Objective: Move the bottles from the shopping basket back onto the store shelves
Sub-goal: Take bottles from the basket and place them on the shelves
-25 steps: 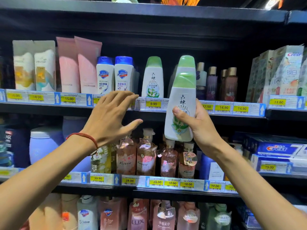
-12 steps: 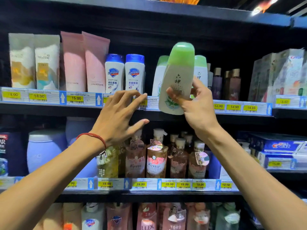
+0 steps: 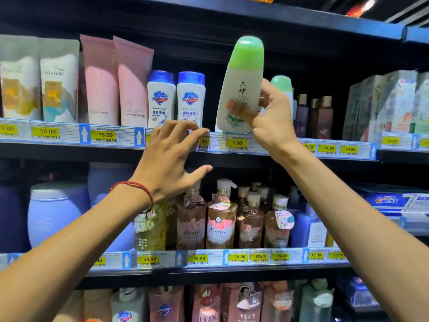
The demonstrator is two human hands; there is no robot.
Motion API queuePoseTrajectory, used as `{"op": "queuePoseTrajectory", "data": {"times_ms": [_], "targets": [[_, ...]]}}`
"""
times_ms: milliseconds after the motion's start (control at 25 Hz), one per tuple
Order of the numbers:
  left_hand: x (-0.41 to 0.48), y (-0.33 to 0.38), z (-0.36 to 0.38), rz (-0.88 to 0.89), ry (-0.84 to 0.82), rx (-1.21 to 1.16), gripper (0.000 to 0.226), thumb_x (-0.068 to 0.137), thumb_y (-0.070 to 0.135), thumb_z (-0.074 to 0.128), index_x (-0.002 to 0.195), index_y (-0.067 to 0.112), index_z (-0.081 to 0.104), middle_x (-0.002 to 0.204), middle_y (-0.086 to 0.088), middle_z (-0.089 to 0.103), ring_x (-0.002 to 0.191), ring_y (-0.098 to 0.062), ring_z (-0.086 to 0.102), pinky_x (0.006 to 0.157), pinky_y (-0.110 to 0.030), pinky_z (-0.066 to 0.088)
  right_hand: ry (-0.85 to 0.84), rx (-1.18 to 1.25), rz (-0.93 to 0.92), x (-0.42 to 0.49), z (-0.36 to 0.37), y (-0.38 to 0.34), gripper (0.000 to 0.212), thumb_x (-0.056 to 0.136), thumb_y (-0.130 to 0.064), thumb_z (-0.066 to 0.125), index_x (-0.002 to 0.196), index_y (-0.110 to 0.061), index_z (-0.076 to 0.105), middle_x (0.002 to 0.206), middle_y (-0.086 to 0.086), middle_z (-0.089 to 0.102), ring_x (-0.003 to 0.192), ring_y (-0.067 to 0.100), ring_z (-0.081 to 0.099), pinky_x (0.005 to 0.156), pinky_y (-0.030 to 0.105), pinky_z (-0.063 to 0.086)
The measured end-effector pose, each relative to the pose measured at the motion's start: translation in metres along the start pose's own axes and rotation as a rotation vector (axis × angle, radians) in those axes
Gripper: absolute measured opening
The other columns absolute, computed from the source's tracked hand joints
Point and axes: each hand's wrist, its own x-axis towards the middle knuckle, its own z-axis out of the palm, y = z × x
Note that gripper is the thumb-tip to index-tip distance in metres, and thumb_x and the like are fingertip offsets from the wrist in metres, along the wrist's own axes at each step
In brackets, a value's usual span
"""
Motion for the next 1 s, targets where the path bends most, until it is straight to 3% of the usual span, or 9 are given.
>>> {"op": "queuePoseTrajectory", "data": {"times_ms": [320,480,640,840,1000], "targets": [[0.0,-0.001,0.002,-0.01,0.03,-0.028,0.072,0.083,0.066,0.06,0.141,0.023,0.054,0.131,-0.001,0.053,0.119,-0.027,0.045,0.098,-0.041,0.038,-0.11,-0.194,0.136,0.003,0.004,0.012,0.053,0.087,-0.028,0.084,0.131,-0.013,0.058,0.119,-0.002,0.072,0.107,0.011,0.07,0.091,0.031,0.062],[-0.001,-0.002,0.003,-0.001,0.048,-0.036,0.071,0.083,0.065,0.061,0.14,0.022,0.055,0.131,-0.001,0.054,0.118,-0.027,0.046,0.097,-0.041,0.038,-0.116,-0.276,0.232,0.004,0.005,0.006,0.054,0.087,-0.037,0.083,0.125,-0.021,0.048,0.123,-0.002,0.066,0.109,0.01,0.066,0.089,0.025,0.056],[-0.001,-0.003,0.004,0.002,0.052,-0.025,0.072,0.083,0.066,0.061,0.14,0.023,0.055,0.13,0.0,0.054,0.118,-0.027,0.046,0.096,-0.04,0.038,-0.131,-0.381,0.251,0.004,0.007,0.002,0.054,0.09,-0.043,0.078,0.13,-0.02,0.05,0.121,-0.006,0.065,0.102,0.006,0.063,0.078,0.018,0.049],[0.0,-0.003,0.003,0.001,0.054,-0.02,0.071,0.083,0.066,0.061,0.139,0.024,0.056,0.129,0.0,0.055,0.116,-0.026,0.046,0.092,-0.04,0.038,-0.1,-0.502,0.192,0.0,0.013,0.004,0.053,0.093,-0.041,0.075,0.136,-0.018,0.056,0.127,0.001,0.068,0.111,0.019,0.065,0.097,0.039,0.056],[-0.001,-0.002,0.004,-0.003,0.061,-0.01,0.071,0.082,0.066,0.062,0.139,0.024,0.056,0.129,0.0,0.055,0.114,-0.027,0.047,0.091,-0.038,0.036,-0.095,-0.487,0.197,0.0,0.011,0.006,0.051,0.095,-0.031,0.075,0.14,-0.016,0.057,0.122,0.001,0.072,0.102,0.013,0.068,0.093,0.036,0.058]]}}
